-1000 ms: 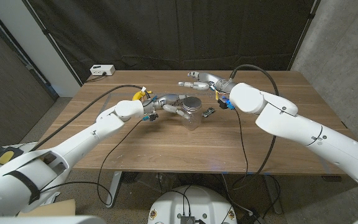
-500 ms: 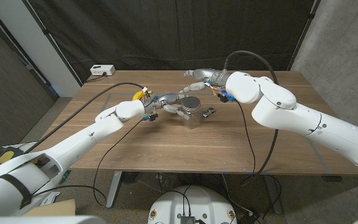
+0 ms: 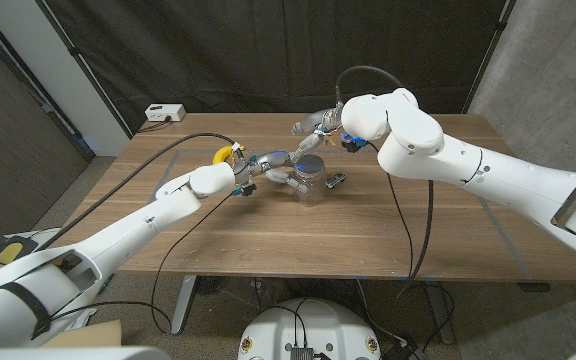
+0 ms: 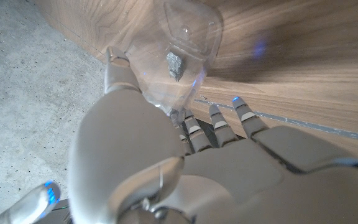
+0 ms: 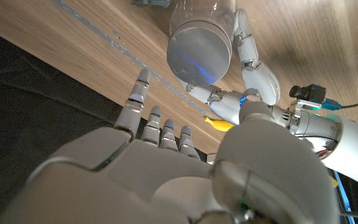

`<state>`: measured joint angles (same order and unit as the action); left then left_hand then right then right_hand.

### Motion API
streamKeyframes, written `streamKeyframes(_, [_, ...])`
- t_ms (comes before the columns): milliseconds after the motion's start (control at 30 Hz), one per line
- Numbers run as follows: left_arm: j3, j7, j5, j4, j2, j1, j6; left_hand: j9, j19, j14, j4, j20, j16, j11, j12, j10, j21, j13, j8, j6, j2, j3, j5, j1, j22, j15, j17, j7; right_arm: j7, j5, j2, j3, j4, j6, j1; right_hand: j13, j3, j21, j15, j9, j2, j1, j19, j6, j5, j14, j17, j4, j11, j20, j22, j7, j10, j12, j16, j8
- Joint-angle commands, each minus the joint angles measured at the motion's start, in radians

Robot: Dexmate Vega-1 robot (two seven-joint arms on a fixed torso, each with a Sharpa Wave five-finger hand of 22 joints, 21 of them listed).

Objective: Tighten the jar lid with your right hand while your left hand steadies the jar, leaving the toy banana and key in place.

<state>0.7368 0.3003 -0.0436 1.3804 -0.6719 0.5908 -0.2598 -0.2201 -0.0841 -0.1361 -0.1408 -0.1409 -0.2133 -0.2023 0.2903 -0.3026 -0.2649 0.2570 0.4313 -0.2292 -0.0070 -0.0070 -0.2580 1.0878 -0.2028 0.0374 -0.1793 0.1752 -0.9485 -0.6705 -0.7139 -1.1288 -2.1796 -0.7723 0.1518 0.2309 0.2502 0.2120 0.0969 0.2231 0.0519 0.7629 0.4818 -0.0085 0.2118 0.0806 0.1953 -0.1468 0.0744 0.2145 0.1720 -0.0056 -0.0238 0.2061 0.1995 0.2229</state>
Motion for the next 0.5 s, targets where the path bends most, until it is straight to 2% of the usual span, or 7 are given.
streamKeyframes(33, [0.004, -0.003, 0.010, -0.003, -0.002, 0.020, 0.018, 0.000, -0.007, -0.006, 0.015, -0.005, 0.002, 0.010, -0.001, -0.002, 0.000, 0.000, 0.004, -0.087, 0.044, 0.028, 0.003, 0.041, -0.001, 0.109, -0.001, -0.005, -0.213, -0.077, 0.072, -0.046, 0.121, 0.034, -0.065, 0.003, 0.009, -0.005, 0.001, 0.002, 0.005, 0.027, 0.010, 0.032, 0.010, -0.001, 0.001, -0.013, -0.004, 0.002, 0.001, 0.004, 0.004, 0.009, 0.003, 0.014])
streamKeyframes(267, [0.005, -0.004, 0.009, -0.006, -0.001, 0.017, 0.020, 0.004, -0.006, -0.007, 0.015, -0.004, 0.005, 0.016, -0.005, -0.003, 0.001, -0.003, 0.000, -0.090, 0.045, 0.029, 0.009, 0.039, -0.001, 0.113, -0.001, -0.007, -0.244, -0.100, 0.083, -0.039, 0.140, 0.051, -0.051, 0.004, 0.019, 0.003, -0.010, 0.003, 0.006, 0.067, 0.051, 0.050, 0.013, 0.019, 0.001, -0.023, -0.005, -0.006, 0.002, 0.004, 0.015, 0.016, 0.009, 0.019])
streamKeyframes(500, [0.007, -0.001, 0.010, -0.011, 0.001, 0.012, 0.017, 0.008, -0.005, -0.008, 0.017, -0.003, 0.007, 0.016, -0.009, -0.003, 0.002, -0.006, -0.004, -0.094, 0.047, 0.030, 0.015, 0.037, -0.002, 0.115, -0.001, -0.010, -0.263, -0.120, 0.094, -0.028, 0.153, 0.070, -0.034, 0.005, 0.032, 0.007, -0.024, 0.003, 0.006, 0.116, 0.085, 0.065, 0.019, 0.030, 0.001, -0.031, -0.018, -0.006, 0.001, -0.017, 0.029, 0.024, 0.011, 0.023])
